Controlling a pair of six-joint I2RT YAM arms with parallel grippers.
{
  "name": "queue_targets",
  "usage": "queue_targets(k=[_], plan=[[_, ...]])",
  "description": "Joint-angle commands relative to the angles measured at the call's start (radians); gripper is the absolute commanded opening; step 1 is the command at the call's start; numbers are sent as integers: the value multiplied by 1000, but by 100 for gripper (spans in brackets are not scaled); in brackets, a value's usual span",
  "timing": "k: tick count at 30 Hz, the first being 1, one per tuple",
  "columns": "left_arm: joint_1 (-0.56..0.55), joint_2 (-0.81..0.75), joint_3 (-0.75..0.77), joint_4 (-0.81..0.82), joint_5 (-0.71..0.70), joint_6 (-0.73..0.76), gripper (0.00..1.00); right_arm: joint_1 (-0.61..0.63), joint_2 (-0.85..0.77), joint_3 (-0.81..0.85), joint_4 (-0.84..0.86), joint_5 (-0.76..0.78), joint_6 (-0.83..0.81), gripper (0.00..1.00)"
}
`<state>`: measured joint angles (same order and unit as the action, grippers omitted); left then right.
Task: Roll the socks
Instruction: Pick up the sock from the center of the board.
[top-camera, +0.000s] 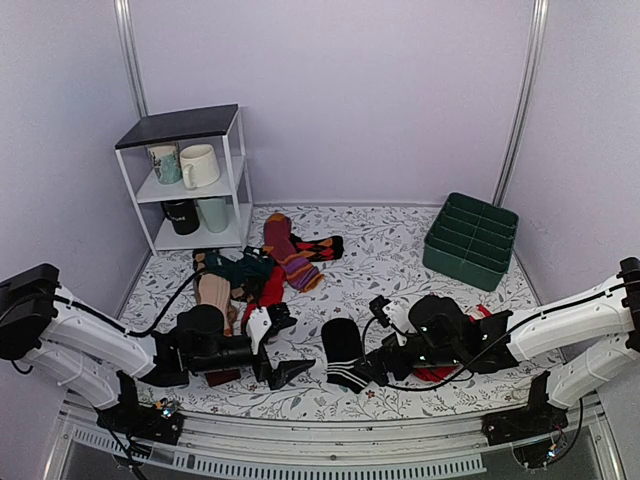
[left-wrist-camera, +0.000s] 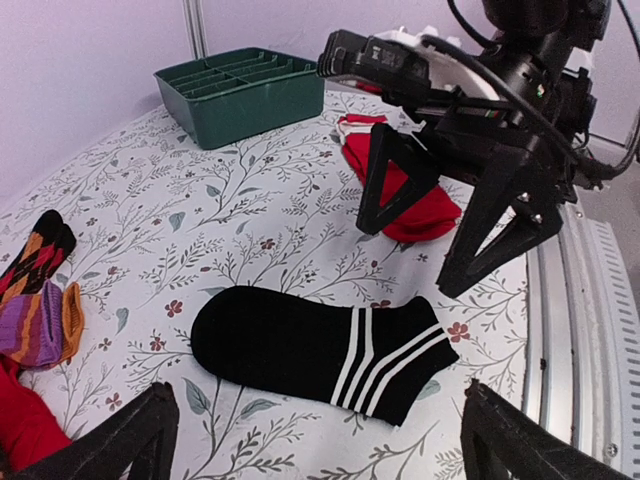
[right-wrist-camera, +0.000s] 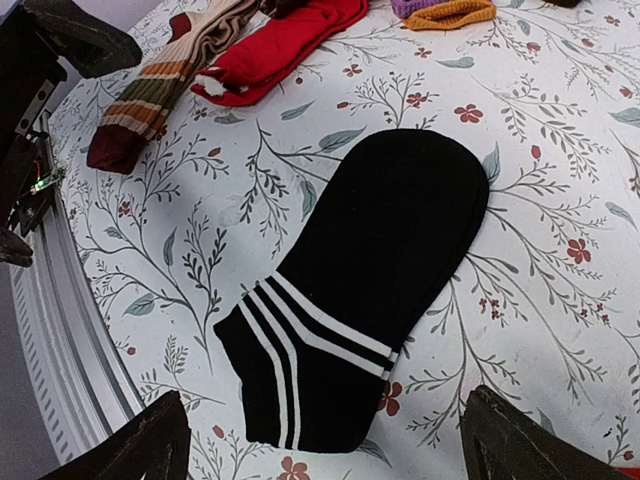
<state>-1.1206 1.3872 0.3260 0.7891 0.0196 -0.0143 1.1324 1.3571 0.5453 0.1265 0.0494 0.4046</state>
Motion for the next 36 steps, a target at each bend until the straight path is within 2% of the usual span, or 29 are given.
queue_targets(k=[1,10,16,20,27,30,33,36], plan=[[12,-46,-46,77,23,16,99,5,-11,5,-3,17,6,96],[17,-68,-53,71,8,20,99,6,-31,-17,7,45,-35,97],[34,-45,-53,77,58,20,97,6,-63,-88,100,-56,-77,97],[39,-32,-35,49,73,16,99,6,-76,-111,108,-74,-99,97],[39,11,-61,150,194,23,99,6,-72,-159,233,-275,-160,90],[30,52,-19,84,214,50,99,10,-49,-164,277,-370,-161,87],[22,73,-2,50,216,69,99,13,-12,-151,270,-404,-172,86],[21,75,-7,59,235,86,92,13,17,-134,261,-426,-196,86]])
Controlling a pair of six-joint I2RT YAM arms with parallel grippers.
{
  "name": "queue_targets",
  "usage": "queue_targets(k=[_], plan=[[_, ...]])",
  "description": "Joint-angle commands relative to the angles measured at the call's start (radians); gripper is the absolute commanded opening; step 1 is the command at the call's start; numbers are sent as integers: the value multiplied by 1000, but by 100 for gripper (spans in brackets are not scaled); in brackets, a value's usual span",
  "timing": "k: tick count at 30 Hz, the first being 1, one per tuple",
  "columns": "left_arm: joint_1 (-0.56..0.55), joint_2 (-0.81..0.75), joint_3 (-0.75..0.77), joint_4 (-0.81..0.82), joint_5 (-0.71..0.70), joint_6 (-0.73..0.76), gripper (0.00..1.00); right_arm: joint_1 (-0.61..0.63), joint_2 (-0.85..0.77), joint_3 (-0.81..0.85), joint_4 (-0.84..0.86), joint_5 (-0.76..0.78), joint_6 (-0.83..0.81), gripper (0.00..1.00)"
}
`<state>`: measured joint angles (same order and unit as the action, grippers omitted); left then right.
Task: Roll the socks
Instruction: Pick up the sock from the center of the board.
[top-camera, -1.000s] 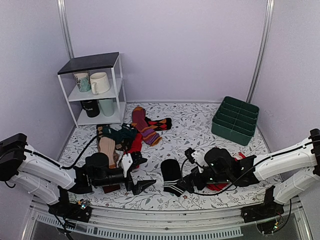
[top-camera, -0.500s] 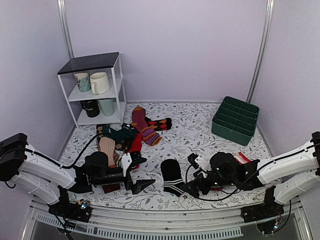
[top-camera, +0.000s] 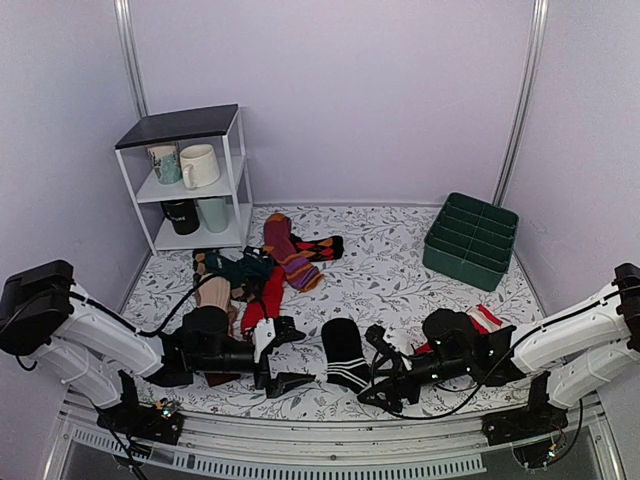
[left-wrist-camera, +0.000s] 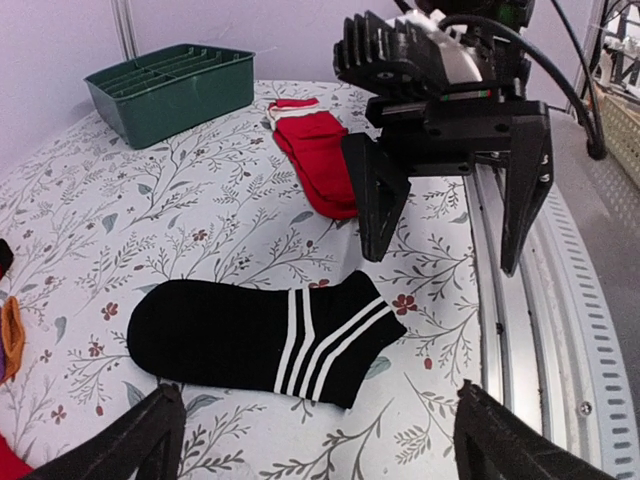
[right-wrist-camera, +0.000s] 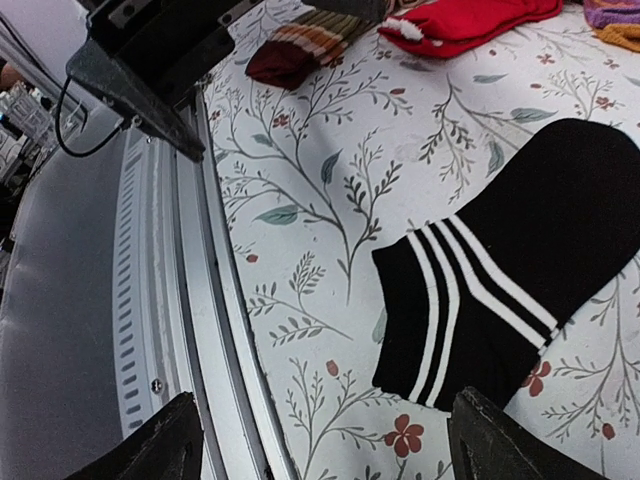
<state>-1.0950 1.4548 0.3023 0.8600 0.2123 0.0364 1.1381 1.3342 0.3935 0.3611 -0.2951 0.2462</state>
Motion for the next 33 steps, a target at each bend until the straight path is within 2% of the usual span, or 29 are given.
queue_targets(k=[1,6,12,25,33], plan=[[-5,10,20,-25,45,39,90,8,49,25,26,-88,-46,86],[-8,17,52,-94,56,55,87,10,141,89,-25,-71,-82,82],[-11,21,54,-102,49,58,87,14,150,106,-19,16,-110,83],[-12,40,92,-162,53,57,80,20,271,115,-62,124,-111,82],[-12,29,84,-156,52,52,79,61,333,120,-109,204,-40,72]])
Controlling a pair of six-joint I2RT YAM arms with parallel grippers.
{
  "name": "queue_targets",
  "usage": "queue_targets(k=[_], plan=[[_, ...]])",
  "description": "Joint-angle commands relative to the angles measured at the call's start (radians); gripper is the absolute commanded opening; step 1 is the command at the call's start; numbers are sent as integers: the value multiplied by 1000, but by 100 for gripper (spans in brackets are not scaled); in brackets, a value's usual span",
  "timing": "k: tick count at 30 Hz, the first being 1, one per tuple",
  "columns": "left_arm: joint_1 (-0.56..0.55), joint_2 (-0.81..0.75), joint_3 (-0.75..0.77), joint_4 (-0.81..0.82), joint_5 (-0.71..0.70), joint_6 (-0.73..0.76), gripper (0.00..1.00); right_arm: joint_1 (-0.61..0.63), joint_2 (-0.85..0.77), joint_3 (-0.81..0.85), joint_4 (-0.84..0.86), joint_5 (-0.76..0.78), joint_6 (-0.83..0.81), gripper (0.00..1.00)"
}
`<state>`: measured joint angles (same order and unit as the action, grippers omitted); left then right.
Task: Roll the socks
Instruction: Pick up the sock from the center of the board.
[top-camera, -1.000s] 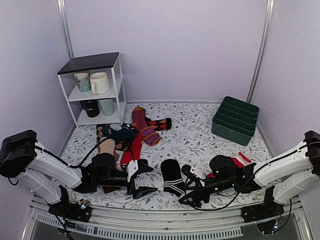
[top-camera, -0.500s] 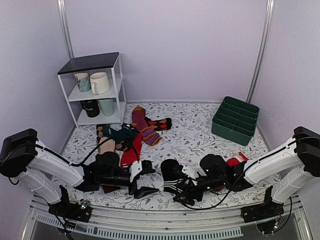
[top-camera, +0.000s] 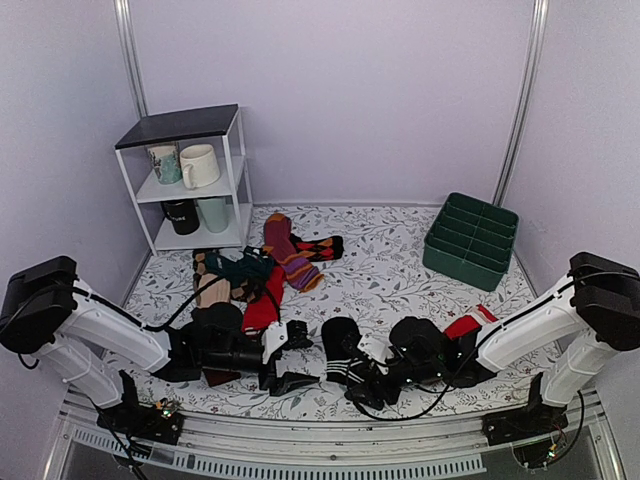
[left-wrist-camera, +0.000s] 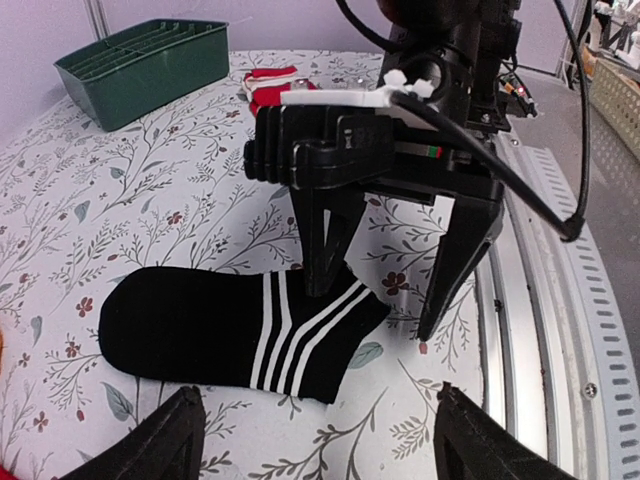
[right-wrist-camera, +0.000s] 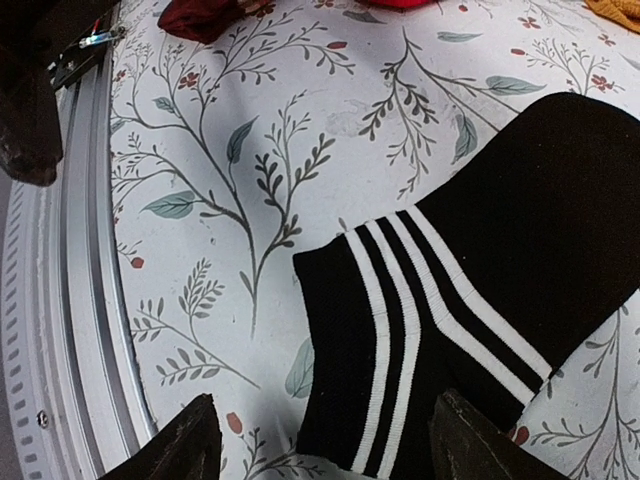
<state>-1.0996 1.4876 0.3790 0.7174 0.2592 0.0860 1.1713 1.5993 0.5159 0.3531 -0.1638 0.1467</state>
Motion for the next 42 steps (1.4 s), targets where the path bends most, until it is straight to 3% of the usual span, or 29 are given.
queue_targets(k=[1,4,7,9,14,17,19,21,26,42], plan=[[-7,-5,6,-12,5,1,79,34,76,-3,-107,86,71,70],[-6,-11,2,-10,4,-1,79,51,93,0,-128,110,112,60],[-6,-23,-1,-5,10,-3,79,62,102,0,-143,132,144,36],[-7,-31,-8,5,16,-3,79,65,107,0,-151,138,161,26],[-7,-27,-12,18,57,25,81,66,114,12,-186,144,188,11],[-7,-2,5,-11,70,59,81,66,110,18,-223,159,210,10],[-8,11,28,-48,69,79,80,65,113,25,-238,155,223,16],[-7,14,50,-78,65,90,79,66,116,32,-248,152,236,36],[-6,9,61,-87,68,105,80,67,74,37,-243,193,219,60],[-5,30,58,-65,49,84,80,163,-96,44,-208,407,83,61]])
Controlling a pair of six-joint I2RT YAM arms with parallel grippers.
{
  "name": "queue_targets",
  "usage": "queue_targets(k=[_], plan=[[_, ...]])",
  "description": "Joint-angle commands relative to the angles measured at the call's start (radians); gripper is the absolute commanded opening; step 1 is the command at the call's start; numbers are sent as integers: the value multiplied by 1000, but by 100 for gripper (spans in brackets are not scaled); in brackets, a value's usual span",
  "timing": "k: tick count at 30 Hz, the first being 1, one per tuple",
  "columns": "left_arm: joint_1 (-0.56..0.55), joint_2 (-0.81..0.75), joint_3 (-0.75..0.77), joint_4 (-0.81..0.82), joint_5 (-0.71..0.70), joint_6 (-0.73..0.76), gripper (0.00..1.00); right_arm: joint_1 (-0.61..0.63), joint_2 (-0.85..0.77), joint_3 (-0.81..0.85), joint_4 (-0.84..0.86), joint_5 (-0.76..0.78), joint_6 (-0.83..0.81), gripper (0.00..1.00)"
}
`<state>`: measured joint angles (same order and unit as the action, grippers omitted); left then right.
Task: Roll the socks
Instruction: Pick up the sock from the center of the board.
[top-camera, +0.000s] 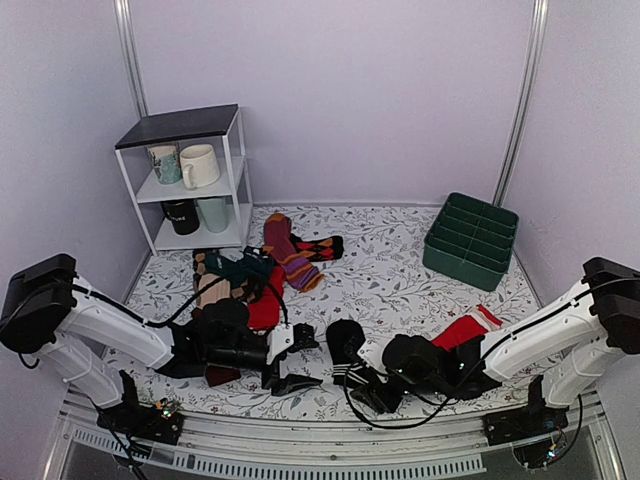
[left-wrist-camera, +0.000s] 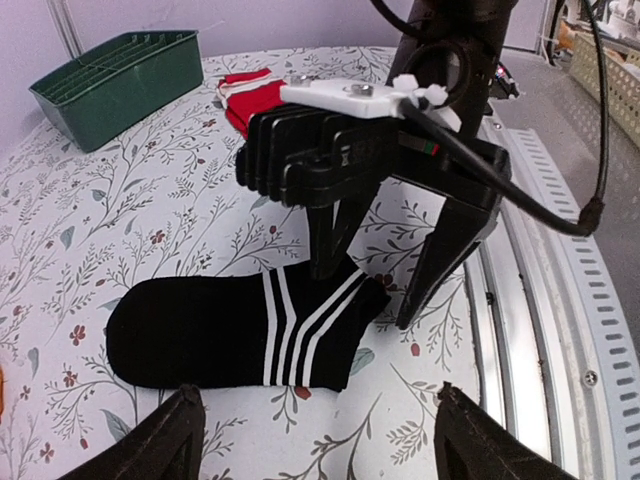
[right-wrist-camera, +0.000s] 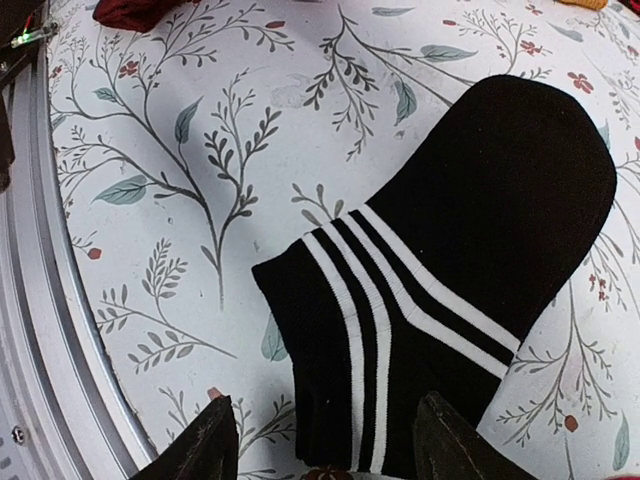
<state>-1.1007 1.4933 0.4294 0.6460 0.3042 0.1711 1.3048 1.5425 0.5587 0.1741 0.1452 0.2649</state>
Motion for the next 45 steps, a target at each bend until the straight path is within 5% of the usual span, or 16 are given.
queue_targets(k=[1,11,18,29,31,34,38,45], plan=[[-3,28,11,7,5,-2,80,37,-45,10,-33,117,-47,61],[-3,41,5,28,11,-8,80,52,-167,22,-62,159,-95,60],[-3,56,6,35,12,-10,80,64,-76,-14,-6,83,-51,60],[-3,49,3,34,14,-15,80,65,71,-32,59,168,-25,58],[-3,46,1,34,12,-15,80,66,85,-33,46,158,-16,52],[-2,41,-1,35,14,-14,80,75,99,-40,18,155,19,26],[-3,39,-10,58,20,-9,79,87,113,-41,-21,152,84,12],[-5,62,43,-26,76,55,74,83,76,-35,-79,36,145,8]])
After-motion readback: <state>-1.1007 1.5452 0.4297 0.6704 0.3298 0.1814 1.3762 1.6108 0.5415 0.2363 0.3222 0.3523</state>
